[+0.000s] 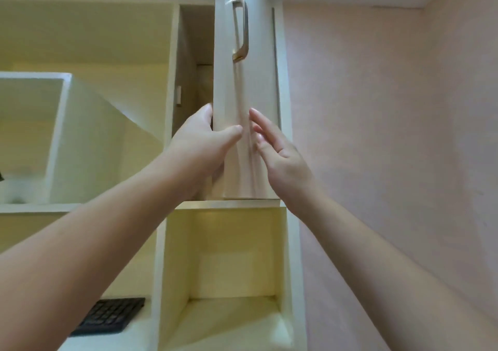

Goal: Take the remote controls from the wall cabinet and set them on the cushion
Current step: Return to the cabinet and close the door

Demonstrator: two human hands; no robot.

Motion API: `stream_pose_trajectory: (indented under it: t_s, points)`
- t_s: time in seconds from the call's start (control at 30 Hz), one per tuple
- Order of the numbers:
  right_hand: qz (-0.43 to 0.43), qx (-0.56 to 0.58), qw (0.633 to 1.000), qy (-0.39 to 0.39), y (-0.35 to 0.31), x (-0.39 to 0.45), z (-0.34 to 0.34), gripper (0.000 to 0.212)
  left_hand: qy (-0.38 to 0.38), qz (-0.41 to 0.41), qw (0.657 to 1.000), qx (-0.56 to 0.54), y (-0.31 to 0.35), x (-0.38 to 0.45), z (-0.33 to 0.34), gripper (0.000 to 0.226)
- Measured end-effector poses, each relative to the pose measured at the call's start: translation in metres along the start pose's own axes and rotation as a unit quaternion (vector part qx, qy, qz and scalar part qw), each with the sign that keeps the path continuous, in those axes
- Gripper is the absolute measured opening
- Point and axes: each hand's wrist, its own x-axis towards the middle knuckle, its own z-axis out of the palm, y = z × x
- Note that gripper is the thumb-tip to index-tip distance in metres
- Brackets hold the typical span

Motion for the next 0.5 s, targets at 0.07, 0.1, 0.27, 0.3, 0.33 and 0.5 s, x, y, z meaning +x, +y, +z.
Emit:
stream_pose_trajectory:
  t_s: [0.07,0.1,0.27,0.3,0.33,0.5]
  points:
    - [-0.001,-0.023,1.000,-0.004,0.008,0.005,0.011,0.045,-0.004,-0.003,1.000,0.007,-0.007,0.002,-0.017,0.032]
    - [0.004,-0.042,0.999,0.003,0.015,0.009,0.015,0.046,-0.010,-0.008,1.000,0.008,-0.010,0.003,-0.025,0.040]
    - [0.009,-0.196,0.981,-0.004,0.039,0.023,0.026,0.058,-0.019,-0.057,0.998,-0.006,-0.030,0.014,-0.048,0.061]
    - [0.003,-0.216,0.976,-0.018,0.042,0.022,0.026,0.061,-0.009,-0.071,0.997,-0.020,-0.035,0.017,-0.051,0.071]
    - [0.001,-0.232,0.972,-0.037,0.046,0.022,0.027,0.064,0.010,-0.082,0.996,-0.025,-0.039,0.020,-0.054,0.080]
    - [-0.012,-0.348,0.933,-0.085,0.059,0.023,0.036,0.076,0.117,-0.028,0.976,0.182,-0.051,0.023,-0.061,0.103]
